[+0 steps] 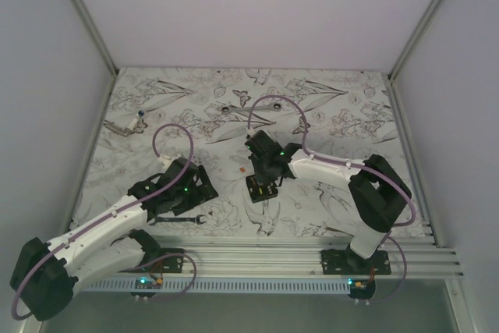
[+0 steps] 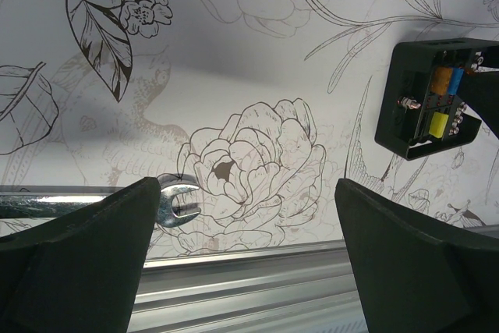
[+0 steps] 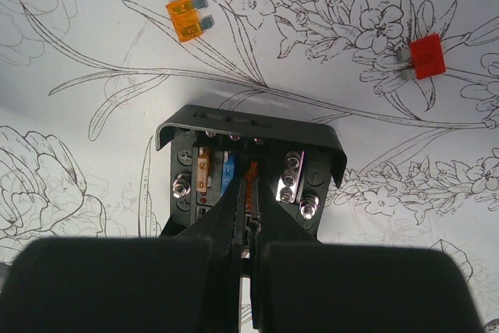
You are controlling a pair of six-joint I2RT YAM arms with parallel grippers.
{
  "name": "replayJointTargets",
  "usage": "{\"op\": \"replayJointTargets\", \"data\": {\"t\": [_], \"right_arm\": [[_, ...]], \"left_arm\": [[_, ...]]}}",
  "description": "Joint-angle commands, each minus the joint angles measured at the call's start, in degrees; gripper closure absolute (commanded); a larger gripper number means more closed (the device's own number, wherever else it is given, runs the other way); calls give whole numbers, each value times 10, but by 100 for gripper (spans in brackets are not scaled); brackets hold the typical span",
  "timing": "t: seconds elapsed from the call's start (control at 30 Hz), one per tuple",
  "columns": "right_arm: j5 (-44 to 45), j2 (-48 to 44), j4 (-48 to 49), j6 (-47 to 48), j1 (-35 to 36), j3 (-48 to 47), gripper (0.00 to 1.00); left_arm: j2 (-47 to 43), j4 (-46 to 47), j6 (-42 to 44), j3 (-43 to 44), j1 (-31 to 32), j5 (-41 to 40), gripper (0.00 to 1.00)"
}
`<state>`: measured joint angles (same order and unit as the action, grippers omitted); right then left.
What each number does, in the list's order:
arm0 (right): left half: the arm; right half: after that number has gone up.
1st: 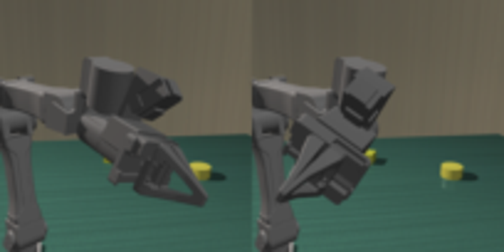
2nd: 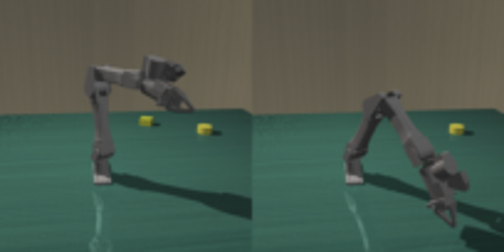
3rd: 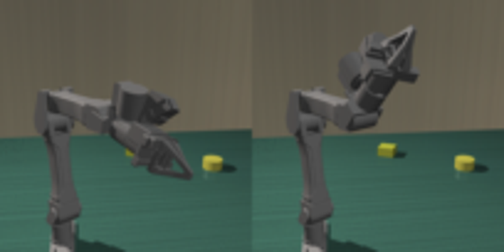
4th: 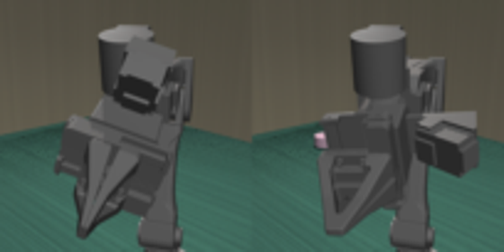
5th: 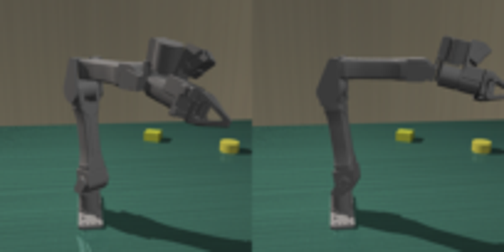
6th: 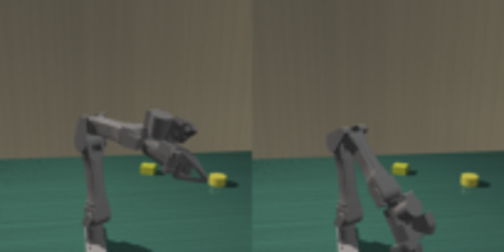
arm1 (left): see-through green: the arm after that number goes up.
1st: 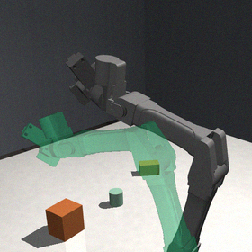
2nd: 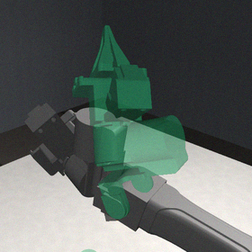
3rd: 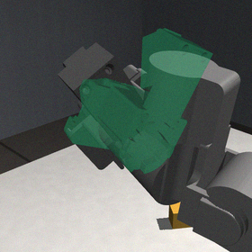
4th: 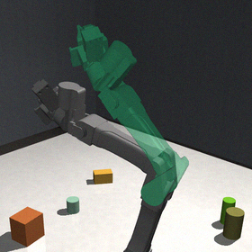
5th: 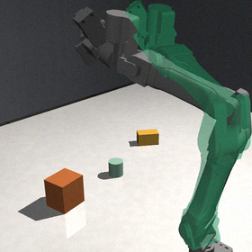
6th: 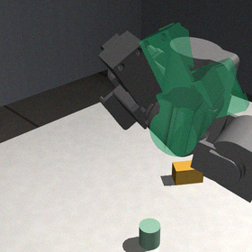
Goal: Snap on the fuse box
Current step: Install the fuse at the fuse box base.
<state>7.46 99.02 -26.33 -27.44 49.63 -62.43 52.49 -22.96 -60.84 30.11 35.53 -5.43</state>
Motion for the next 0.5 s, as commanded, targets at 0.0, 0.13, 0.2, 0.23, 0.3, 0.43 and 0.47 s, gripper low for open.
{"op": "replayJointTargets", "data": {"t": [0.0, 0.13, 0.2, 0.23, 0.3, 0.43, 0.47], "right_arm": [[34, 70, -80, 7, -3, 44, 100], [33, 66, -78, 9, -11, 67, 100], [30, 63, -75, 7, -18, 78, 100], [27, 65, -74, 7, -19, 81, 100], [27, 71, -75, 7, -18, 83, 100], [31, 78, -77, 8, -19, 75, 100], [33, 74, -79, 11, -19, 69, 100]], "left_arm": [[-3, -21, -2, -7, 0, 6, 1], [-9, -20, -2, -12, 0, 6, 1], [-11, -20, -2, -13, 0, 6, 1], [-12, -20, -1, -14, 0, 7, 1], [-13, -21, -1, -15, 1, 6, 1], [-20, -21, 1, -18, 1, 9, 1], [-23, -21, 0, -20, 1, 10, 1]]}}
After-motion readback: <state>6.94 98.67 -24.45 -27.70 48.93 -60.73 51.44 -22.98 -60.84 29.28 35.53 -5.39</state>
